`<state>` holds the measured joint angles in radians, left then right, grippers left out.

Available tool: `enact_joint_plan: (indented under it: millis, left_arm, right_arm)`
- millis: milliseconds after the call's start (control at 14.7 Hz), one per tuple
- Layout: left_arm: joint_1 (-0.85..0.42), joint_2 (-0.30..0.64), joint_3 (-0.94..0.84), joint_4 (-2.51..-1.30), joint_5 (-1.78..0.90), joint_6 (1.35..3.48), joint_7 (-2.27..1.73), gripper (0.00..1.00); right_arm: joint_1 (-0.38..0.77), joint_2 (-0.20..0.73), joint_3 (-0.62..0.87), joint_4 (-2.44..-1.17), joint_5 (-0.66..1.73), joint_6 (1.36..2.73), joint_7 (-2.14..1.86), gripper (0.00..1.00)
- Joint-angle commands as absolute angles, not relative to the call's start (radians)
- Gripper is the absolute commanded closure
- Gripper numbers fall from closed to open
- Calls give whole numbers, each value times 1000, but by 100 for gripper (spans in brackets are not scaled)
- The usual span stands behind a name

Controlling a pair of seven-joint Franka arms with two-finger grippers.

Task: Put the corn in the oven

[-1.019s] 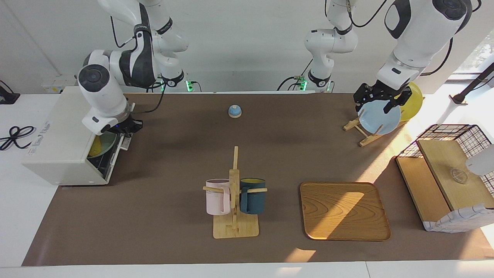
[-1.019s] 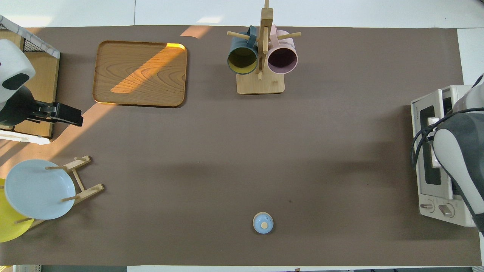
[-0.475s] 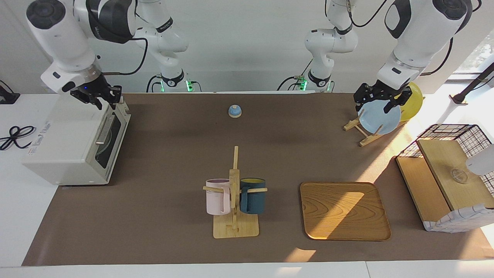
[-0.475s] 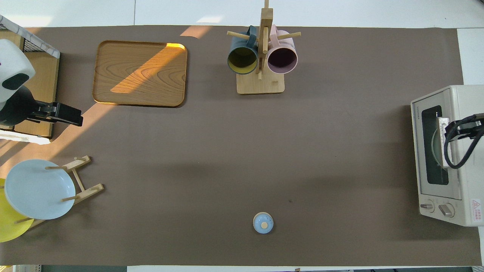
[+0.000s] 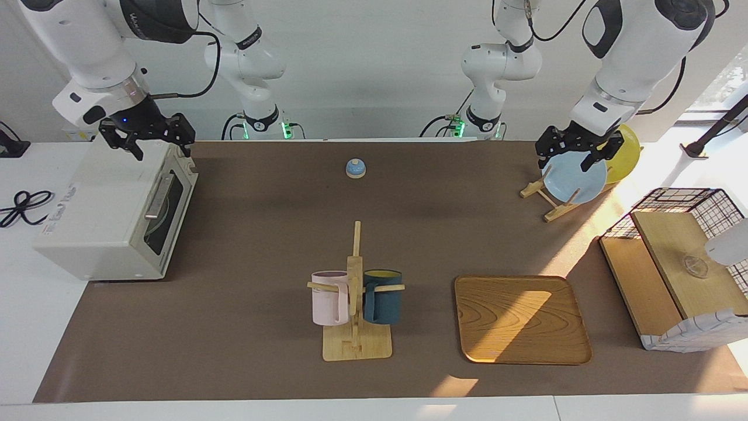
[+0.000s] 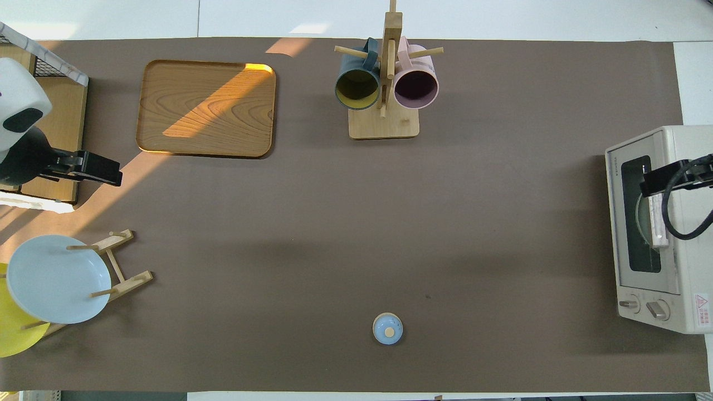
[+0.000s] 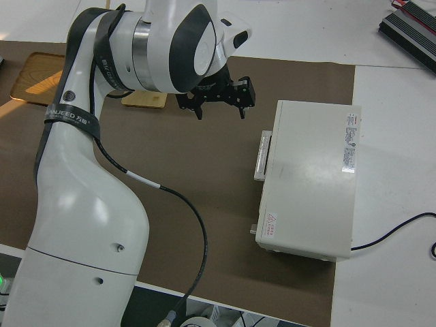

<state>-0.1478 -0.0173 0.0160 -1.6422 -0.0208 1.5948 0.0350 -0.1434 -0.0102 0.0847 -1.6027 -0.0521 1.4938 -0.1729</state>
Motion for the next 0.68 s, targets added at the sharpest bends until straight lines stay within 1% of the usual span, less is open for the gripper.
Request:
enact_joint_plan:
  millis: [0, 340, 611]
  left_arm:
    - [-138, -41, 9, -1660, -2, 1586, 46, 0]
    - [-138, -41, 9, -1660, -2, 1588, 46, 0]
    - [-138, -41, 9, -1660, -2, 1586, 46, 0]
  right_arm:
    - [-124, 5, 89, -1571, -35, 1456, -184, 0]
    - [-121, -5, 87, -1575, -28, 1430, -183, 0]
    - [-74, -5, 49, -1575, -35, 1427, -181, 0]
